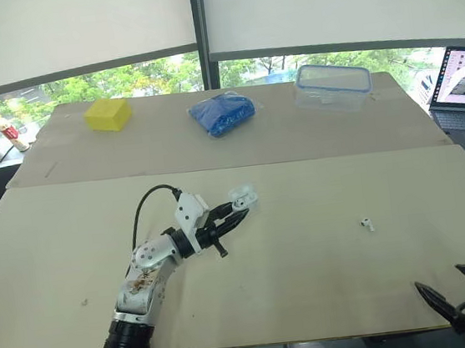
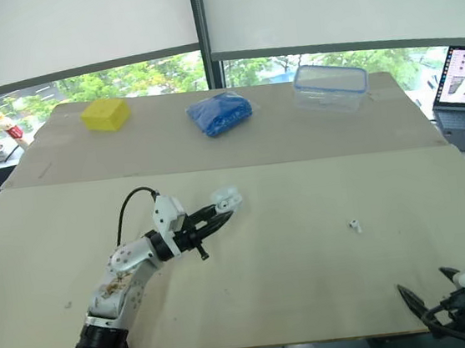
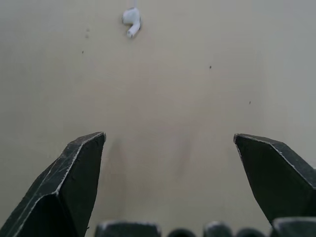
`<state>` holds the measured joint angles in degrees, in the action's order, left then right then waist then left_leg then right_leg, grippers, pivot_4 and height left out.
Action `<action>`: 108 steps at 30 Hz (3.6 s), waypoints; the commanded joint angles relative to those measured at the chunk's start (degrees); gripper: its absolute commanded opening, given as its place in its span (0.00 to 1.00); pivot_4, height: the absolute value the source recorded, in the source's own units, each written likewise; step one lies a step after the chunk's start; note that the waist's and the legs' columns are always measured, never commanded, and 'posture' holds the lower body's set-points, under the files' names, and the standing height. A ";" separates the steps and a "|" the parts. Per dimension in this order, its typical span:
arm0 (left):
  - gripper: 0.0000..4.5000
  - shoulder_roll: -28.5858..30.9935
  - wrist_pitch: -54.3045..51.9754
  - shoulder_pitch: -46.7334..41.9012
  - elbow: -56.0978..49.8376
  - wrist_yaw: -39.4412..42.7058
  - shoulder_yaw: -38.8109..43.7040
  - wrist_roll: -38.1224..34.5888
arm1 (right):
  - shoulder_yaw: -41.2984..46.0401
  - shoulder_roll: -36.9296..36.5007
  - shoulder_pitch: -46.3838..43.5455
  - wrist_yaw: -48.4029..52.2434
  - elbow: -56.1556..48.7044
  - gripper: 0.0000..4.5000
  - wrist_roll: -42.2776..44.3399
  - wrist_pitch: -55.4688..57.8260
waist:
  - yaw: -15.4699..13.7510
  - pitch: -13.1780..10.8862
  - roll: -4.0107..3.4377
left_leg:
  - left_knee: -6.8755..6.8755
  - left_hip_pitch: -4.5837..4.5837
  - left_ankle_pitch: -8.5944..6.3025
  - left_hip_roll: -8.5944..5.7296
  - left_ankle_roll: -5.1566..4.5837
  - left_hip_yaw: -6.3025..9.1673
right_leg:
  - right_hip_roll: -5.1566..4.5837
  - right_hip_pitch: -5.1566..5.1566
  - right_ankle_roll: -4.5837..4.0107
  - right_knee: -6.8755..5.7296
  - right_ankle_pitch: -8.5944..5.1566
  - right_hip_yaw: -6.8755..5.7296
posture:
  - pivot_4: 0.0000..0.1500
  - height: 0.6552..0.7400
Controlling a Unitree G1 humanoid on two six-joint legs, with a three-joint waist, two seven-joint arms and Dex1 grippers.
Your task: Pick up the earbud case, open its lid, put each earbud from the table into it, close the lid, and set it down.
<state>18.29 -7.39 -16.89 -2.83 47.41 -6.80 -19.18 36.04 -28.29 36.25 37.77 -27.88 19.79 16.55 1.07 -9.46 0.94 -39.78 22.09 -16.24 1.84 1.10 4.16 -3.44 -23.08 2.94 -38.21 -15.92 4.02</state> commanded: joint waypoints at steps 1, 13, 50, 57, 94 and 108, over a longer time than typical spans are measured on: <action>0.13 -0.26 1.68 -0.55 -1.06 0.49 0.01 0.00 | -1.70 -2.32 -4.24 -2.87 -4.88 1.00 1.10 4.61 | 0.00 0.00 0.00 | 0.00 -0.01 0.00 0.00 0.00 0.00 | 0.00 0.00 0.00 0.00 0.00 0.00 | 1.00 0.36; 0.13 -1.27 1.15 -0.25 -2.08 0.31 -1.21 0.20 | -14.13 -8.55 -25.53 -8.31 0.03 1.00 -0.60 20.01 | -0.42 0.00 0.00 | -0.04 0.07 0.00 -0.04 0.00 0.04 | -0.02 -0.02 0.00 0.02 0.01 -0.03 | 1.00 0.36; 0.13 0.23 -1.55 4.36 -9.35 -0.18 -1.96 -0.85 | -20.98 -27.39 -24.02 21.21 5.97 0.07 -1.83 4.10 | -0.15 -0.01 -0.04 | -0.05 0.00 0.00 -0.02 0.00 0.03 | -0.02 0.01 0.00 -0.03 0.02 -0.03 | 1.00 0.36; 0.13 2.04 -2.78 7.97 -14.12 -0.06 -2.15 -1.14 | -21.83 -40.31 -20.75 37.16 11.32 0.07 -6.56 -11.77 | -0.25 -0.03 -0.04 | -0.06 -0.04 0.00 -0.02 0.00 0.01 | -0.03 0.07 0.01 0.01 0.01 -0.03 | 1.00 0.36; 0.13 3.63 -5.36 9.77 -16.97 -1.74 -2.08 -1.62 | -34.15 -43.88 -33.55 42.74 18.61 0.68 -12.81 -15.81 | -0.16 -0.07 0.00 | -0.04 -0.75 0.00 0.01 0.00 0.01 | -0.02 0.78 0.00 0.11 0.01 -0.04 | 1.00 0.36; 0.13 3.31 -5.18 9.11 -16.09 -1.76 -2.99 -1.49 | -32.56 -51.65 -27.91 37.93 -1.12 0.68 -22.65 0.17 | -0.38 -0.17 -0.31 | -0.04 -0.67 -0.01 -0.05 0.00 0.01 | -0.09 0.74 0.05 0.18 -0.01 -0.05 | 1.00 0.36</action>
<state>21.90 -12.88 -6.82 -17.34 45.68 -9.63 -20.29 4.22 -79.05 9.40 76.56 -28.74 -0.56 17.11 0.69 -9.64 0.63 -39.81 21.43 -16.25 1.80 1.10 4.17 -3.54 -22.34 2.99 -38.03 -15.94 3.97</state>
